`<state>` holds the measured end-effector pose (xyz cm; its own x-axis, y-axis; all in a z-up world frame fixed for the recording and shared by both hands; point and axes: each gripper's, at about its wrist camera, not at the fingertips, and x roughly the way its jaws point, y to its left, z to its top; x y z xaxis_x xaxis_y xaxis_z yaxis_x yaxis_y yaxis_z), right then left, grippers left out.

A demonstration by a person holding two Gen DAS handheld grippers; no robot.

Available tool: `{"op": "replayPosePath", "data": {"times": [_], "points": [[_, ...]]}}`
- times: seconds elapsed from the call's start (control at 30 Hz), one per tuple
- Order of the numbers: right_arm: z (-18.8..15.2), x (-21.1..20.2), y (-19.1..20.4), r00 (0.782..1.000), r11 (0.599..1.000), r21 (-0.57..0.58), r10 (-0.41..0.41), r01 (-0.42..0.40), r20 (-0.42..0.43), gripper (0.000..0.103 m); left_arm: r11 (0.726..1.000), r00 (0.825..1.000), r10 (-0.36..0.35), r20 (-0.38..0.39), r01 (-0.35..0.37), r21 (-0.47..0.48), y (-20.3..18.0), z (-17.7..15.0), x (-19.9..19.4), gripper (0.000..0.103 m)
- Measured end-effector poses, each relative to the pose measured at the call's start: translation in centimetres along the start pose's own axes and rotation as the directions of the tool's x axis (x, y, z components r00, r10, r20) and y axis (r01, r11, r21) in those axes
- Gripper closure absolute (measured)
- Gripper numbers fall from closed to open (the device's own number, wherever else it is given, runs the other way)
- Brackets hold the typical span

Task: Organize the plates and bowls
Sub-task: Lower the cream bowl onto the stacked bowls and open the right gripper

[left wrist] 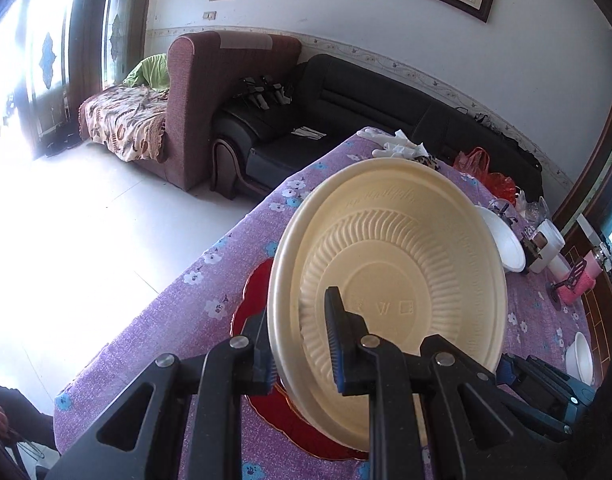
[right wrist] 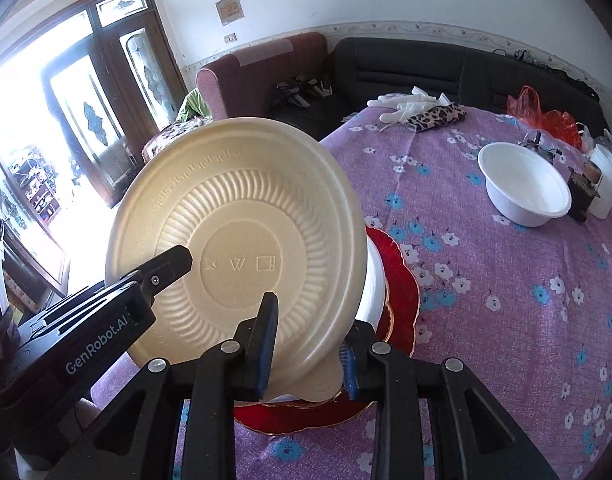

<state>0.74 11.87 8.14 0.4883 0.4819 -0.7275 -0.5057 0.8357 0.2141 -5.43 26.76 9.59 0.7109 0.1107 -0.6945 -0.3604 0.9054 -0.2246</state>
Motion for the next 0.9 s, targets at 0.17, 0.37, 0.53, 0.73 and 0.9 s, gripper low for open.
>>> {"op": "replayPosePath", "data": {"times": [0.17, 0.37, 0.53, 0.73, 0.9], "points": [[-0.3, 2.2, -1.2, 0.999, 1.0, 0.019, -0.01, 0.011, -0.044, 0.072, 1.0, 0.999, 0.024, -0.028, -0.024, 0.003, 0.0, -0.2, 1.8, 0.084], [-0.1, 3.1, -1.6, 0.999, 1.0, 0.018, -0.02, 0.021, -0.051, 0.072, 0.999, 0.998, 0.048, -0.028, -0.049, -0.003, 0.2, -0.3, 2.3, 0.083], [-0.1, 2.7, -0.9, 0.999, 0.999, -0.013, -0.045, 0.044, -0.025, 0.071, 0.998, 0.998, 0.058, -0.005, -0.058, -0.019, 0.5, 0.0, 1.5, 0.059], [0.0, 1.5, -0.5, 0.997, 0.997, -0.029, -0.074, 0.075, 0.035, 0.061, 0.997, 0.998, 0.057, 0.035, -0.055, -0.049, 1.0, 0.4, -0.4, 0.047], [0.0, 0.2, 0.1, 0.993, 0.995, -0.04, -0.09, 0.094, 0.08, 0.039, 0.997, 0.995, 0.067, 0.073, -0.063, -0.044, 0.9, 0.4, -2.1, 0.043]]}}
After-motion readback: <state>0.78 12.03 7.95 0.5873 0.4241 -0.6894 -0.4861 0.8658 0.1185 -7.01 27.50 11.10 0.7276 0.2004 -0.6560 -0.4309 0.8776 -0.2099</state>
